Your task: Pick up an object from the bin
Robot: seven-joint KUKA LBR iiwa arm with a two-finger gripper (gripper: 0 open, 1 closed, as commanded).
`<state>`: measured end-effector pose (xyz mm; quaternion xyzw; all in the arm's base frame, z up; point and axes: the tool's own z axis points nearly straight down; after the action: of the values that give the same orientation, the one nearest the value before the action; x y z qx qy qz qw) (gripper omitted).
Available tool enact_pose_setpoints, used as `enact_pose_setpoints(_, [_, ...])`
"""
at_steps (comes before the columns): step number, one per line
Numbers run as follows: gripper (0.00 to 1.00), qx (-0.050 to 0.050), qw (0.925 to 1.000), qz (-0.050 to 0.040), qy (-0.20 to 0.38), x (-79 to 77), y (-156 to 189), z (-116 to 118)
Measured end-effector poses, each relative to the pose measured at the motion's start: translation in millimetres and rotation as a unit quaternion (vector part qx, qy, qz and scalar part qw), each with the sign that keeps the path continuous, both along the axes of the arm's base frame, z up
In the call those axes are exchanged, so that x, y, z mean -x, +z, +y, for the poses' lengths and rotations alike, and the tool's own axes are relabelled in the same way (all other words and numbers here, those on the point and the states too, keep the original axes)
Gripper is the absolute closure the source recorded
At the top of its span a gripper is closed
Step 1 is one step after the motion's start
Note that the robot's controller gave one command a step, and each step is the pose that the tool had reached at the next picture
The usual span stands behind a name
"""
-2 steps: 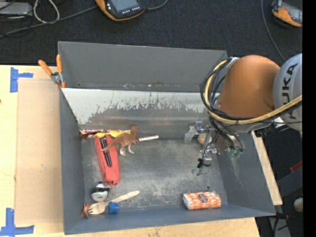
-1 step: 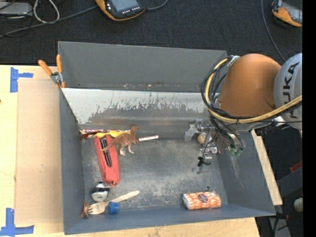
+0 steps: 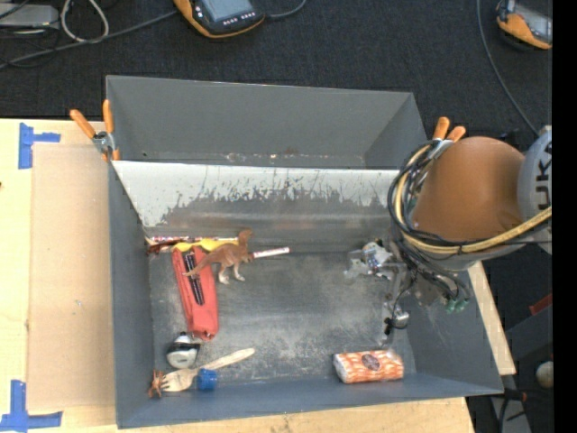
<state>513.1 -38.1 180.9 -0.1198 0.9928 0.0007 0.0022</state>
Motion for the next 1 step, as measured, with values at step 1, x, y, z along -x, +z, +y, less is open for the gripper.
enact_pose_setpoints(1, [0.0, 0.0, 0.9969, 0.0033, 0.079, 30.9, -16.9, -20.0])
